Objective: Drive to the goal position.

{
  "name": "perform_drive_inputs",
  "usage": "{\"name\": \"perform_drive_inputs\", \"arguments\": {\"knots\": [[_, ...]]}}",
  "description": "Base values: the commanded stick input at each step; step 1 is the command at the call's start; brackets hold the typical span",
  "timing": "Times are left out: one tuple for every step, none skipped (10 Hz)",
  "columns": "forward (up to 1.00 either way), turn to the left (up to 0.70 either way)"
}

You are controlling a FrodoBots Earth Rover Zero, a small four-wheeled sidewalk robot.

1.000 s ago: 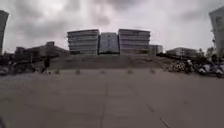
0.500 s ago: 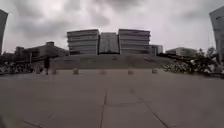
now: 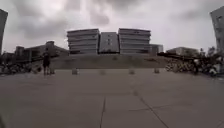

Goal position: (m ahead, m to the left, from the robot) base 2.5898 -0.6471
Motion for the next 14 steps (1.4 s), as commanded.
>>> {"name": "perform_drive_inputs", "arguments": {"knots": [[0.7,0.0],[0.7,0.0],[0.7,0.0],[0.7,0.0],[0.7,0.0],[0.7,0.0],[0.7,0.0],[0.7,0.0],[0.7,0.0],[0.7,0.0],[0.7,0.0],[0.7,0.0],[0.7,0.0],[0.7,0.0]]}}
